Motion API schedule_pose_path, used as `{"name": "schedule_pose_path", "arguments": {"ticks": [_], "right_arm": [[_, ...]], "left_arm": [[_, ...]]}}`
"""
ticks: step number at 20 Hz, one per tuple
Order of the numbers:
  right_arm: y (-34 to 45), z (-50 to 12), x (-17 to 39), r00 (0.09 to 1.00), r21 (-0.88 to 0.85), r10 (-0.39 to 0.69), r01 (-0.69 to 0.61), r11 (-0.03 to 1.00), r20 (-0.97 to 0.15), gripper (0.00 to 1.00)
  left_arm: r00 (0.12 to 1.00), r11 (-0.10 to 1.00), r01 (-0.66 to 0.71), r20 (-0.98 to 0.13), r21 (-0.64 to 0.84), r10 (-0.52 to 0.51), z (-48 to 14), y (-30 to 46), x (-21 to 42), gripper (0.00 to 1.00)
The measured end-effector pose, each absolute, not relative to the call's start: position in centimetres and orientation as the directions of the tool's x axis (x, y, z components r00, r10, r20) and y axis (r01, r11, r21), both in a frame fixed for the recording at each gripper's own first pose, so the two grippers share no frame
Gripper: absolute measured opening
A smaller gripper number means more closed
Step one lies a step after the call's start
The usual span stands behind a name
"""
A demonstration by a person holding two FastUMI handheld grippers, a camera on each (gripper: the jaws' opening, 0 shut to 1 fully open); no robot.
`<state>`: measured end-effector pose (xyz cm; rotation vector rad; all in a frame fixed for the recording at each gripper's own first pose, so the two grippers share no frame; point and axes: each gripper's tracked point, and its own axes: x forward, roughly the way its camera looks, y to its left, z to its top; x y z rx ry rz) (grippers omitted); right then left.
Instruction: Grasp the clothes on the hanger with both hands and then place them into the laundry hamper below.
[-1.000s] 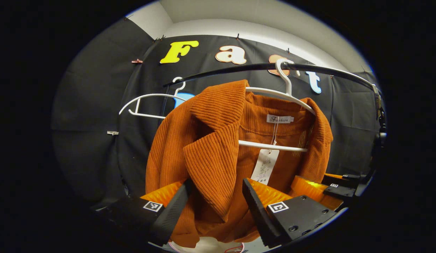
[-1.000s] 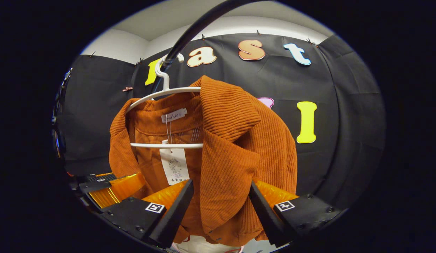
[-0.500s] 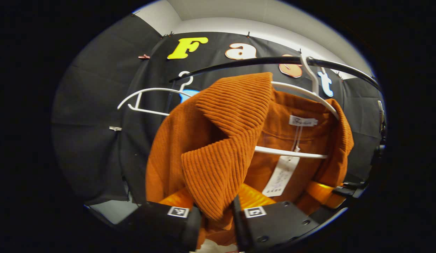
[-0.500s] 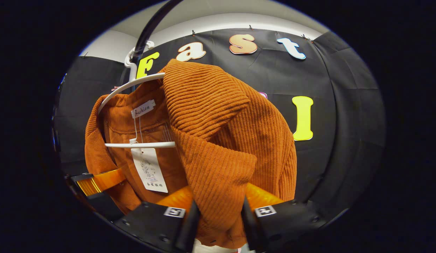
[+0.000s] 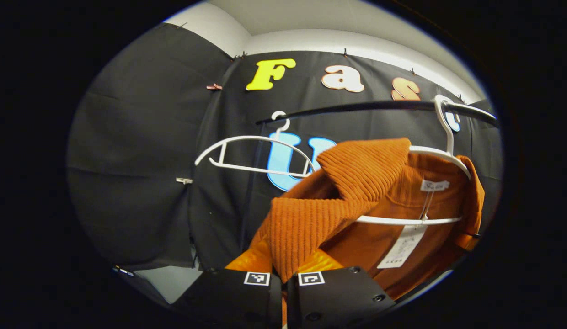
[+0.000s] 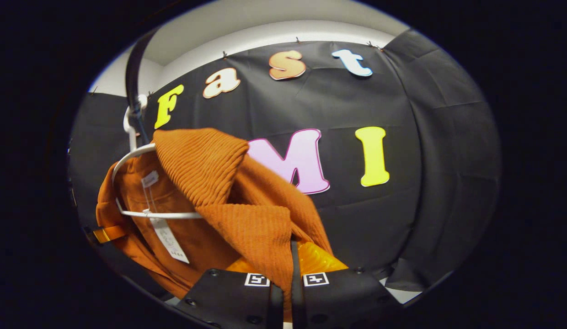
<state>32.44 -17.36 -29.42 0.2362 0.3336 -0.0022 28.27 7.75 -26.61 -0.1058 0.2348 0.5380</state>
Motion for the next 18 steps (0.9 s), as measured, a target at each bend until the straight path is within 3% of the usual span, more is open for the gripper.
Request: {"name": "schedule_pose_path", "arguments": {"ticks": [6, 11, 14, 17, 18], "right_arm": [[-20.3, -24.6, 34.0, 0.974, 0.216, -0.028, 0.078, 0.973, -0.224, 0.17], [-22.0, -20.4, 36.2, 0.992, 0.224, -0.063, 0.087, 0.971, -0.111, 0.16], [-22.0, -20.5, 38.0, 0.993, 0.184, -0.044, 0.064, 0.981, -0.109, 0.16], [-21.7, -22.2, 39.1, 0.99, 0.202, -0.016, 0.045, 0.978, -0.14, 0.12], [-21.8, -23.1, 39.2, 0.988, 0.213, -0.009, 0.043, 0.976, -0.157, 0.16]], "left_arm": [[0.827, 0.834, -0.551, -0.12, 0.018, 0.549, -20.5, 9.2, 27.1, 0.08], [0.856, 0.858, -0.509, -0.064, 0.071, 0.513, -17.7, 9.4, 27.9, 0.09], [0.881, 0.877, -0.463, -0.042, 0.126, 0.471, -17.5, 10.1, 29.7, 0.08], [0.888, 0.891, -0.444, -0.089, 0.092, 0.452, -20.2, 11.3, 31.0, 0.08], [0.892, 0.898, -0.433, -0.108, 0.072, 0.439, -21.0, 11.5, 31.3, 0.08]]}}
